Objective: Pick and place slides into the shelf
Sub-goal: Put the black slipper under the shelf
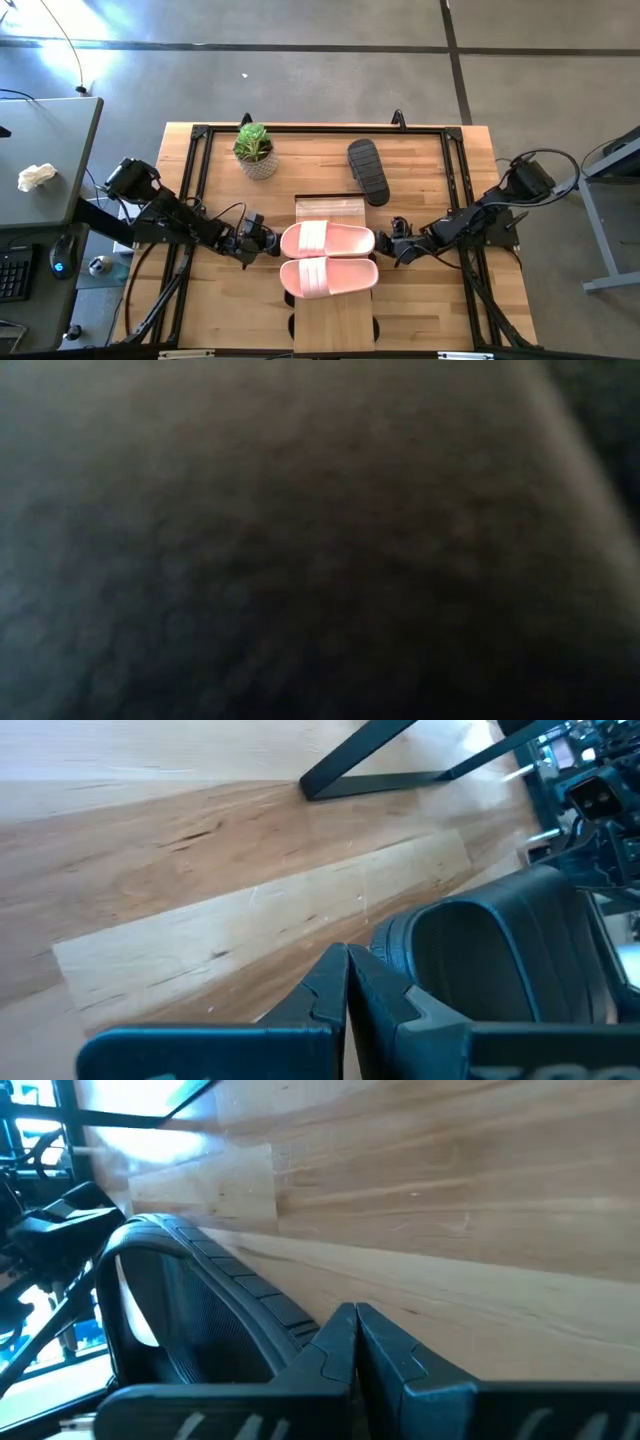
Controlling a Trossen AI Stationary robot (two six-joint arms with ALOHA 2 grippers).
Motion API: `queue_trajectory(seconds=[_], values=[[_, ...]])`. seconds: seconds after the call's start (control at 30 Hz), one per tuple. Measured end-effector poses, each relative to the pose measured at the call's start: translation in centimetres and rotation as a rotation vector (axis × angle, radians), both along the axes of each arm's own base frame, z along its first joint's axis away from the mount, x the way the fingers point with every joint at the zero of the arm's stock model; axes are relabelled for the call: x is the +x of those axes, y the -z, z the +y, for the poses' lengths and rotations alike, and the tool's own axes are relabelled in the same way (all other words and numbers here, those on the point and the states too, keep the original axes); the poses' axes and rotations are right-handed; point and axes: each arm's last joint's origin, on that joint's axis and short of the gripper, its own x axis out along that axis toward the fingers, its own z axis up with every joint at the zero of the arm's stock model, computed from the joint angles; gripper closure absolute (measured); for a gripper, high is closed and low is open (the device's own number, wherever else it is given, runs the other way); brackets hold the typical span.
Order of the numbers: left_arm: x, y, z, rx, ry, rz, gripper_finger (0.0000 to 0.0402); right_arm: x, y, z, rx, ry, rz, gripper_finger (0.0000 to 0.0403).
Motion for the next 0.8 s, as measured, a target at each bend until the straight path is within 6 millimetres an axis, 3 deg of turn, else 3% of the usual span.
queue_trajectory(seconds=[0.23, 0.53, 0.8], values=[[1.1, -0.6, -0.4, -0.024, 0.017, -0.033, 0.0402, 0.0, 0.0, -0.1, -0.011, -0.008, 0.001, 0.0403], [1.2, -0.7, -0.4, -0.031, 0.025, -0.045, 0.0402, -2.0, 0.5, 1.9, -0.052, 0.063, 0.039, 0.0403], [1.2, -0.4, -0.5, -0.041, 0.032, -0.042, 0.0402, -1.7, 0.0, 3.1, -0.024, -0.035, 0.052, 0.0403]])
